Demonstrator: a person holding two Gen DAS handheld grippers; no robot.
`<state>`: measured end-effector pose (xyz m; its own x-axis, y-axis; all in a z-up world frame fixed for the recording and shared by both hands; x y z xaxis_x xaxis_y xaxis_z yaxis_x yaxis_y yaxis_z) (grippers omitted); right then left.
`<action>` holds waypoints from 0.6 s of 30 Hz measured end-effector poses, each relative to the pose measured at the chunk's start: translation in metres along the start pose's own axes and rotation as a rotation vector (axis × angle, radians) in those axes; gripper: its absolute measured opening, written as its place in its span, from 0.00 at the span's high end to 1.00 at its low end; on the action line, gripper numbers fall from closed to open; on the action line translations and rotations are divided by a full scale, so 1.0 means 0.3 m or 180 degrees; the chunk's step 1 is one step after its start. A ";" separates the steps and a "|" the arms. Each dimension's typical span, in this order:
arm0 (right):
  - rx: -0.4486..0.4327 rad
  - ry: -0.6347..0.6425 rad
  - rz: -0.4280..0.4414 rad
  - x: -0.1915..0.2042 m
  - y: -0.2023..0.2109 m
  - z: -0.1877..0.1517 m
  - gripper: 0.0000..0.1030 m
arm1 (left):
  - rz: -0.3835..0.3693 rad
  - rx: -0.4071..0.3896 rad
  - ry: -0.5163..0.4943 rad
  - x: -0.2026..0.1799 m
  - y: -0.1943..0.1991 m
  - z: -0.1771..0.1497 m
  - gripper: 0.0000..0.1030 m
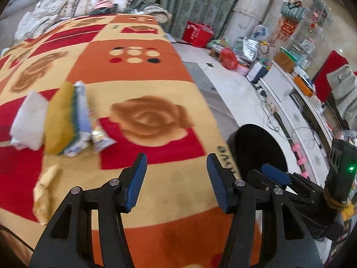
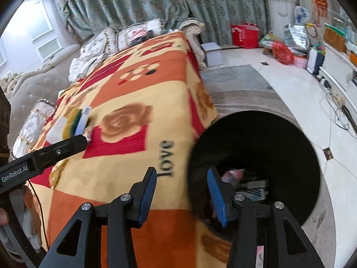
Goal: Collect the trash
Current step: 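Move both grippers back over the foam block and yellow sponge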
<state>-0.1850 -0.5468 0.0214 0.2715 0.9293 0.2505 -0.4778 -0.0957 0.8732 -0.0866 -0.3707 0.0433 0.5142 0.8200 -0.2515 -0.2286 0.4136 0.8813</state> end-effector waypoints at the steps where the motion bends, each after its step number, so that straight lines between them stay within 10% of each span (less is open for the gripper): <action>1: 0.0012 0.0029 0.0022 0.025 -0.008 0.002 0.54 | 0.0024 -0.0007 0.0032 0.022 0.010 -0.008 0.48; 18: 0.0212 0.0567 0.0315 0.398 -0.161 0.092 0.43 | 0.0420 -0.0172 0.0832 0.597 0.190 -0.030 0.48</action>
<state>-0.1064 -0.4410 0.0208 0.0712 0.9620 0.2637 -0.4369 -0.2076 0.8752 -0.0152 -0.1967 0.0449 0.2485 0.9392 -0.2368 -0.3265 0.3114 0.8924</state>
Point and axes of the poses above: each gripper's, at about its wrist camera, not at the fingertips, and y roughly against the way its jaws point, x to its left, z to its top, the point moved 5 cm from there along -y, roughly the way its jaws point, and after that the axes turned 12 degrees about x, right-handed, at the moved point
